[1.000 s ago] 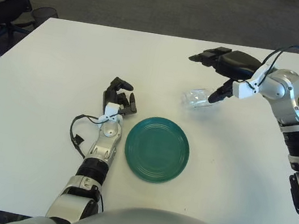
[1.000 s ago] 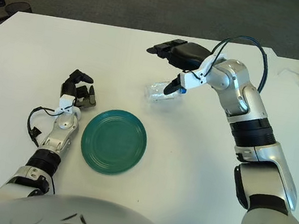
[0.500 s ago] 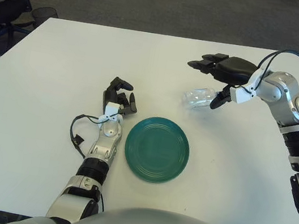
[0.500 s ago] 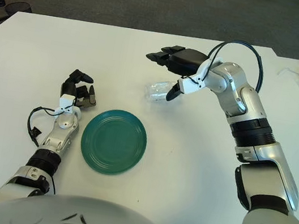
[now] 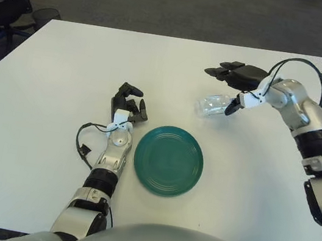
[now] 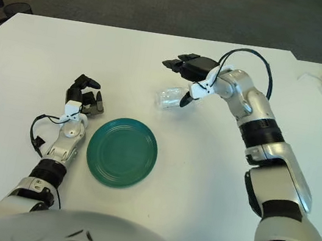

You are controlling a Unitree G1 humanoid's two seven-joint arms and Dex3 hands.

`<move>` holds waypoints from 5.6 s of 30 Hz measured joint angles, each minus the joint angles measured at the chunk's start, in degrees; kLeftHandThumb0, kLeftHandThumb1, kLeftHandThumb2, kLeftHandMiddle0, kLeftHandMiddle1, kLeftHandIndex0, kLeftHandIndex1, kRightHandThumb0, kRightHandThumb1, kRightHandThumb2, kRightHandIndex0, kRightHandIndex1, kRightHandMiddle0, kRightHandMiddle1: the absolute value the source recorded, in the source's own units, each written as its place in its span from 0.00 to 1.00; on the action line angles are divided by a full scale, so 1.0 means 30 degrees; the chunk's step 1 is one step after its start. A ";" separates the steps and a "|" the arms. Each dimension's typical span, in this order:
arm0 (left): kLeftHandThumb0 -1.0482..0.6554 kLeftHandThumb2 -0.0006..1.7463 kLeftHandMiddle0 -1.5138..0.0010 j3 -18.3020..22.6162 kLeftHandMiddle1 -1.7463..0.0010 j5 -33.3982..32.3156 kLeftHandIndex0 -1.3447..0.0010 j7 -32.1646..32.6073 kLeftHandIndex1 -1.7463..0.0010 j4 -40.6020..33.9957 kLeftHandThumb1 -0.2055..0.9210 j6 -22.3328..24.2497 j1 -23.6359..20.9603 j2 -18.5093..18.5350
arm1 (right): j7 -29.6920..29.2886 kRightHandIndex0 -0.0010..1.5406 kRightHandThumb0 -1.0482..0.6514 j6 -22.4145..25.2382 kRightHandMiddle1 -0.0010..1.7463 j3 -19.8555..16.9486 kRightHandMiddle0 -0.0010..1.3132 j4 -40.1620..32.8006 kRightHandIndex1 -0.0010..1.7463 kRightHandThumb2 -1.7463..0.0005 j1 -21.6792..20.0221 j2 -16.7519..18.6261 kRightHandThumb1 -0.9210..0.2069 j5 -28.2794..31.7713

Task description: Put the bottle into the plate.

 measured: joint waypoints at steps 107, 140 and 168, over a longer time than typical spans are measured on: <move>0.31 0.84 0.19 0.0260 0.00 -0.0798 0.48 -0.0466 0.00 0.0934 0.36 -0.1283 0.0008 -0.0041 | -1.8685 0.82 0.62 -0.2346 1.00 0.2008 0.78 1.2991 1.00 0.24 0.0203 0.5282 0.57 -0.0532; 0.31 0.86 0.18 0.0283 0.00 -0.0470 0.46 -0.0043 0.00 0.0870 0.33 -0.0815 -0.0092 -0.0020 | -1.9250 0.79 0.59 -0.3195 1.00 -0.1366 0.77 0.7753 1.00 0.29 0.0400 0.4417 0.52 0.1172; 0.32 0.82 0.23 0.0962 0.00 -0.1912 0.49 -0.2361 0.00 0.3717 0.38 -0.4428 -0.0710 0.0207 | -1.0453 0.75 0.56 -0.3942 1.00 -0.2022 0.67 -1.0098 1.00 0.35 0.6309 0.4572 0.45 0.4197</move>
